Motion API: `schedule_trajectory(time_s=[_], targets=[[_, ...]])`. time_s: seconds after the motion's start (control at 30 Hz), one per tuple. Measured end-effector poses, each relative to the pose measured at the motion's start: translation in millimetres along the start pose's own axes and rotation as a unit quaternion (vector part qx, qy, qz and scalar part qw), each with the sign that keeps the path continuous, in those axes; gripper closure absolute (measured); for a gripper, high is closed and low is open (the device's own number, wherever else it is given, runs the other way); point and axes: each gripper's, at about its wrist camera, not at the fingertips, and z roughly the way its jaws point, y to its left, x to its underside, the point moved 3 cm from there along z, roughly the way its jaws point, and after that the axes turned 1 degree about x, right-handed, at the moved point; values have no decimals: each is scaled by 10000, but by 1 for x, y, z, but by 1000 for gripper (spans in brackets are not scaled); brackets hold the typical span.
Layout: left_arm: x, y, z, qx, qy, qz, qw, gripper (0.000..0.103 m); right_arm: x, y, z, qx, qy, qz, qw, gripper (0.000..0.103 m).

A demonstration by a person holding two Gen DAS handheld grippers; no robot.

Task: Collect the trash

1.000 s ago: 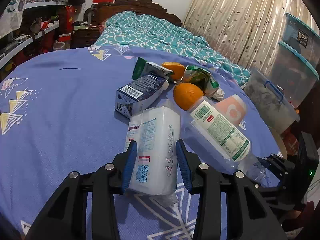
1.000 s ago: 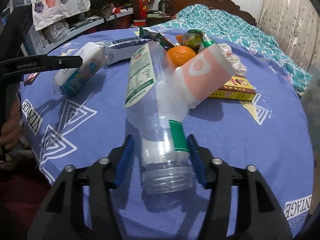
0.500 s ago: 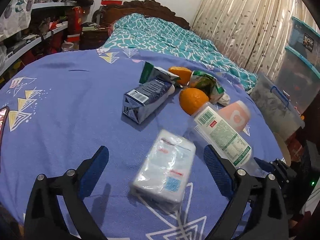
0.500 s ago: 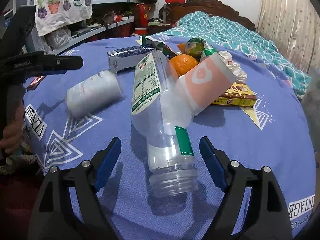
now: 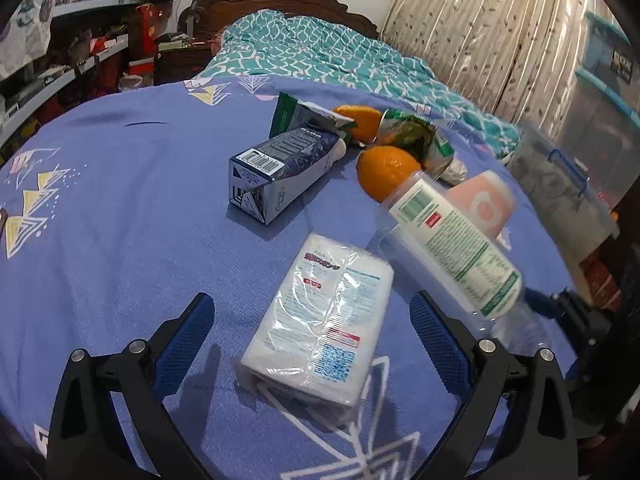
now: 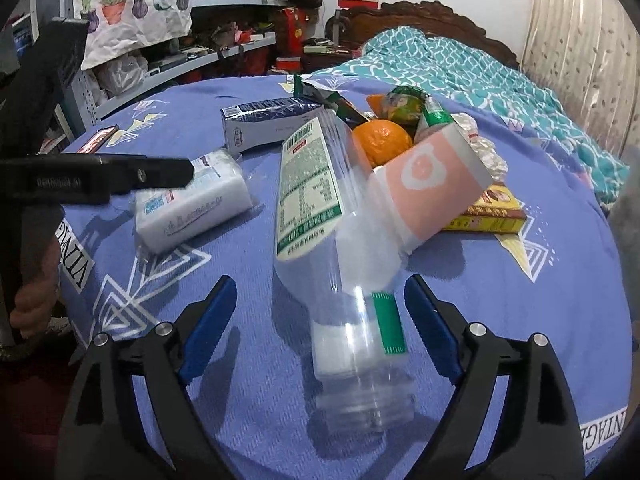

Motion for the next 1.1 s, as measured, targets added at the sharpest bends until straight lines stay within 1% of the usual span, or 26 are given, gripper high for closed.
schedule_trajectory(time_s=[0.03, 0.07, 0.1, 0.13, 0.17, 0.2, 0.27, 0.37, 0.47, 0.5, 0.53, 0.57, 0.63, 0.77, 0.9, 1.0, 1.1], targets=[[0, 1, 2, -38, -9, 39, 10000, 10, -1, 0, 1, -2, -4, 4, 10000, 17], [0, 3, 4, -60, -16, 62, 10000, 19, -1, 0, 1, -17, -7, 13, 10000, 16], [0, 5, 6, -64, 2, 98, 9999, 50, -2, 0, 2, -27, 6, 27, 10000, 16], [0, 9, 10, 114, 126, 129, 9998, 59, -2, 0, 3, -25, 32, 41, 10000, 16], [-1, 12, 9, 273, 150, 52, 9995, 66, -2, 0, 4, -24, 64, 52, 10000, 16], [-3, 18, 5, 284, 101, -50, 9995, 71, -2, 0, 5, -28, 80, 57, 9999, 16], [-4, 22, -4, 201, -57, 17, 9998, 71, -2, 0, 3, -5, 55, 36, 10000, 16], [-7, 26, -19, 434, -168, -18, 9989, 71, -2, -2, 6, 3, 79, 62, 9999, 16], [-9, 24, -31, 494, -282, 34, 9984, 71, -2, -3, 11, -39, 136, 92, 9999, 16], [-9, 23, -35, 563, -298, 24, 9980, 71, -1, -3, 12, -75, 172, 100, 9998, 18], [-9, 22, -36, 623, -301, 6, 9976, 71, -1, -4, 14, -64, 226, 98, 9997, 24], [-10, 19, -37, 671, -301, -8, 9973, 71, -1, -4, 15, -138, 286, 91, 9995, 40], [-13, 15, -39, 767, -303, -41, 9966, 71, -2, -4, 6, -272, 114, 145, 9995, 40], [-18, 9, -41, 1013, -273, -123, 9944, 71, 0, -3, -16, -378, -259, 131, 9989, 41], [-25, -5, -41, 1300, -232, -137, 9912, 71, 9, -23, -40, -465, -577, 571, 9956, 42], [-29, -29, -40, 1465, -173, 70, 9890, 71, 25, -37, -53, -596, -615, 716, 9938, 42], [-27, -49, -35, 1550, -80, 301, 9874, 71, 45, -48, -66, -445, -572, 679, 9951, 43]])
